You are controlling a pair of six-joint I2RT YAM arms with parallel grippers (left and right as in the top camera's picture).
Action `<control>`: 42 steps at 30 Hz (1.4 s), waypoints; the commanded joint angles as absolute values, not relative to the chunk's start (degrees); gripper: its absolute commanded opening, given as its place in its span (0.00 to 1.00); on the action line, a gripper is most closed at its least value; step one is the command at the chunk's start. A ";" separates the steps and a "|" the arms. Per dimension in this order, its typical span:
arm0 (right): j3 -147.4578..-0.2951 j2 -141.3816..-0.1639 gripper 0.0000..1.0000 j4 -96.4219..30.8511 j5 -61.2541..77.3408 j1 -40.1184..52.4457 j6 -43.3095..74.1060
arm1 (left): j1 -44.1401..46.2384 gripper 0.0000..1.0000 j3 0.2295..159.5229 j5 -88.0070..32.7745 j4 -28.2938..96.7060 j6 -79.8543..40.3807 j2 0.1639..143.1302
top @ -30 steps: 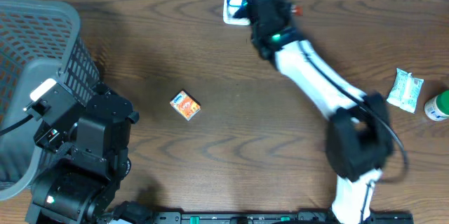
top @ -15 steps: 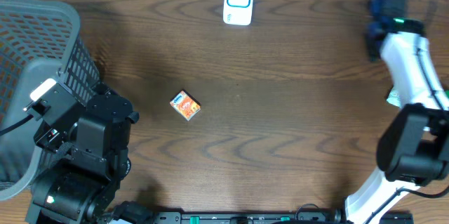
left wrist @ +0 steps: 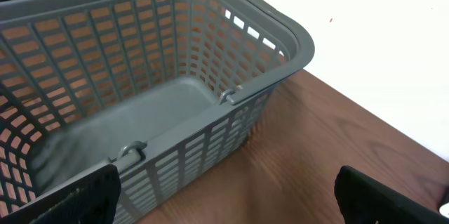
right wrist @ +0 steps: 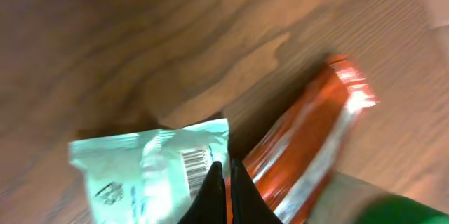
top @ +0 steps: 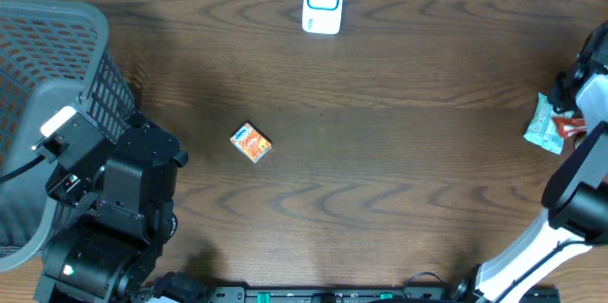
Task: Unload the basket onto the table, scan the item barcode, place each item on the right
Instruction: 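Carry the snack bar right and release it beside the tissue pack, then move the right gripper to the small orange box and grasp it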
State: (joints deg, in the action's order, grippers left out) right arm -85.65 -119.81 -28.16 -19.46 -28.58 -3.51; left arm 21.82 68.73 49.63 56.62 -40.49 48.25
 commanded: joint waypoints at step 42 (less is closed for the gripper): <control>-90.37 -112.09 0.68 -37.01 -0.27 32.69 23.53 | 21.54 0.98 69.60 50.13 56.77 -40.77 48.23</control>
